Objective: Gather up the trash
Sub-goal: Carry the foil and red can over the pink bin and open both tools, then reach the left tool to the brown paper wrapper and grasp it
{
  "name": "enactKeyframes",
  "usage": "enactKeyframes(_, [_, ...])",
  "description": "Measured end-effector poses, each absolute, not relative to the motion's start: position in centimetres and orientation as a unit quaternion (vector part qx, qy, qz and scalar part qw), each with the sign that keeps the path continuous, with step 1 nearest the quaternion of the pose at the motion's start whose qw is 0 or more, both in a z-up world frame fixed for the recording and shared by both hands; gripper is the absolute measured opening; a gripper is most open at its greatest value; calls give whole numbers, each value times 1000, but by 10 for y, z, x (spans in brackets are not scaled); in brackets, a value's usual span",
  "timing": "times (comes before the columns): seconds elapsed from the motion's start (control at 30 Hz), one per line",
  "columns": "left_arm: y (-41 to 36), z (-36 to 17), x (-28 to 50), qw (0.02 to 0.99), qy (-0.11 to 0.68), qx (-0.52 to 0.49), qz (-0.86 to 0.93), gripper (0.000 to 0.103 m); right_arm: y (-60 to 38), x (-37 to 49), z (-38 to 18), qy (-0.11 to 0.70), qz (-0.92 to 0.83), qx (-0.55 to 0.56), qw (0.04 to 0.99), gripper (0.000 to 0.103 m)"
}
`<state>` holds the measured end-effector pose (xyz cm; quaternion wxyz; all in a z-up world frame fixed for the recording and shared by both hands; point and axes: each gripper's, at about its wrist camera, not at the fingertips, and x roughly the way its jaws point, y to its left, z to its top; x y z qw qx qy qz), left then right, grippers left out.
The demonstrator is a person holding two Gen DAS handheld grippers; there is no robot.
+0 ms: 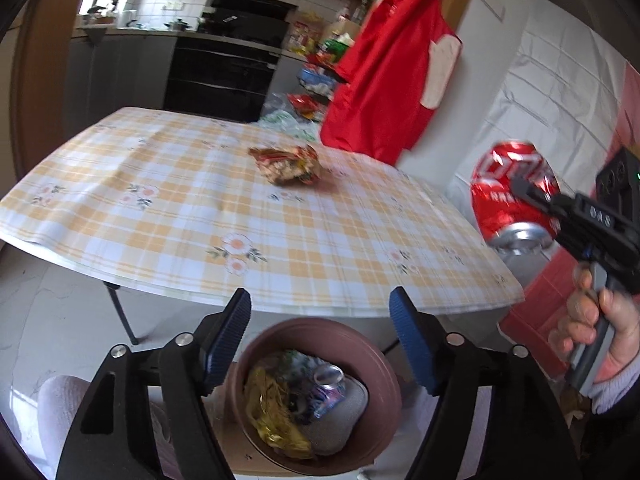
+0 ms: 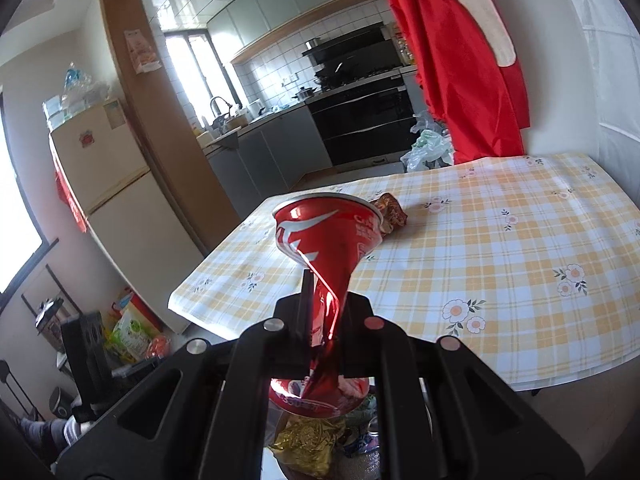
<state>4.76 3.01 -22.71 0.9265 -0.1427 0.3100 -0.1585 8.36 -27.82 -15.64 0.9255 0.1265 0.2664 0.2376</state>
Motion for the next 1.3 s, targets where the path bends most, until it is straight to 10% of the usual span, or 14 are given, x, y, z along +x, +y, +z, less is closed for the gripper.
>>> enactKeyframes(0.67, [72, -231, 44, 930, 307, -177, -93, 82, -227, 72, -177, 324, 291, 56, 898, 13])
enactKeyframes(1.3, [75, -243, 52, 925, 325, -176, -85, 82, -228, 77, -189, 335, 270, 53, 901, 56])
